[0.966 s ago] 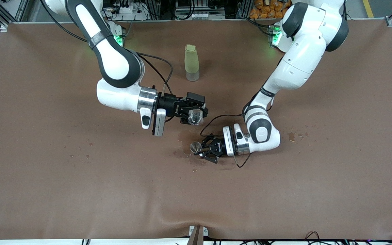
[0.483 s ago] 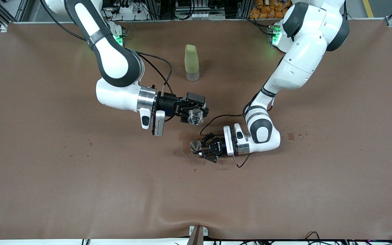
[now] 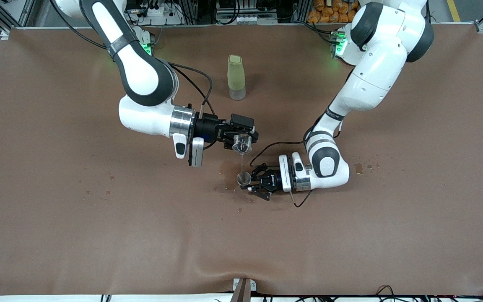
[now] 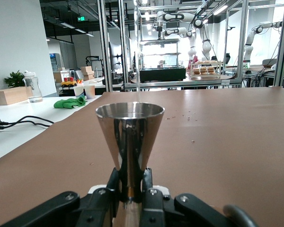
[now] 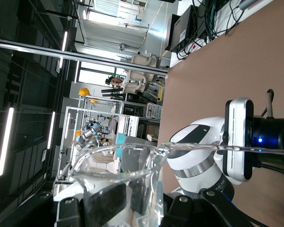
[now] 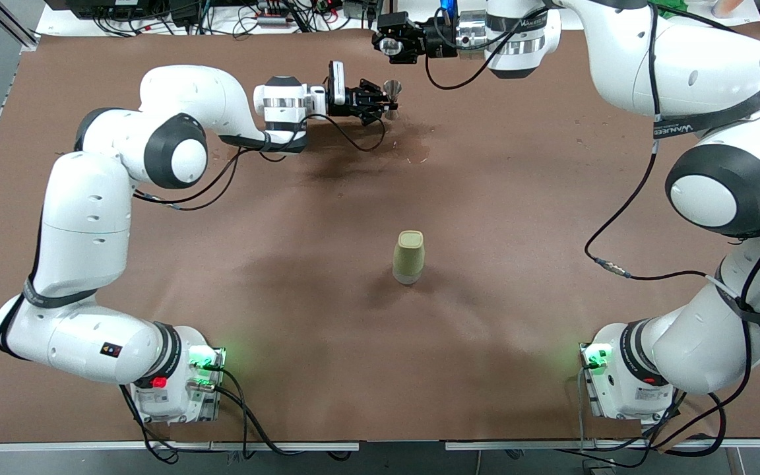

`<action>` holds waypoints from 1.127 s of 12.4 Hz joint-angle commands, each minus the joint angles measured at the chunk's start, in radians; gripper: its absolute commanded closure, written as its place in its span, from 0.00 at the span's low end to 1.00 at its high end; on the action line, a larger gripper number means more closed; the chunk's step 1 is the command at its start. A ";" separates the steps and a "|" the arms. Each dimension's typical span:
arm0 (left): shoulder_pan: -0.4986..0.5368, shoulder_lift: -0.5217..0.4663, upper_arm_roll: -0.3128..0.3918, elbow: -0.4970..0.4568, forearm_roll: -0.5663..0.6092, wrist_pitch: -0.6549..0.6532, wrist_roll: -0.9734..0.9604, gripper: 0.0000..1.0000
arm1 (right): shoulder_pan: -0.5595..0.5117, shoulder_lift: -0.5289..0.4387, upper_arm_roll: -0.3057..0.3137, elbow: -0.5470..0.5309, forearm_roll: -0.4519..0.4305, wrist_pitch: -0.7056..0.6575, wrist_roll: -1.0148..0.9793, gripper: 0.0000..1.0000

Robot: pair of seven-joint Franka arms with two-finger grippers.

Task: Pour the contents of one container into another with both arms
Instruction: 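Hold the beaker tilted over the jigger with the right gripper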

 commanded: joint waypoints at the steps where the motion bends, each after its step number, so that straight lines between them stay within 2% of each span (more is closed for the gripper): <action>1: 0.006 -0.036 -0.012 -0.040 0.014 -0.008 -0.004 1.00 | 0.014 -0.021 -0.008 -0.004 0.018 0.001 0.027 1.00; 14: 0.021 -0.076 -0.012 -0.077 0.042 -0.008 -0.049 1.00 | 0.014 -0.024 -0.007 0.011 0.018 0.001 0.173 1.00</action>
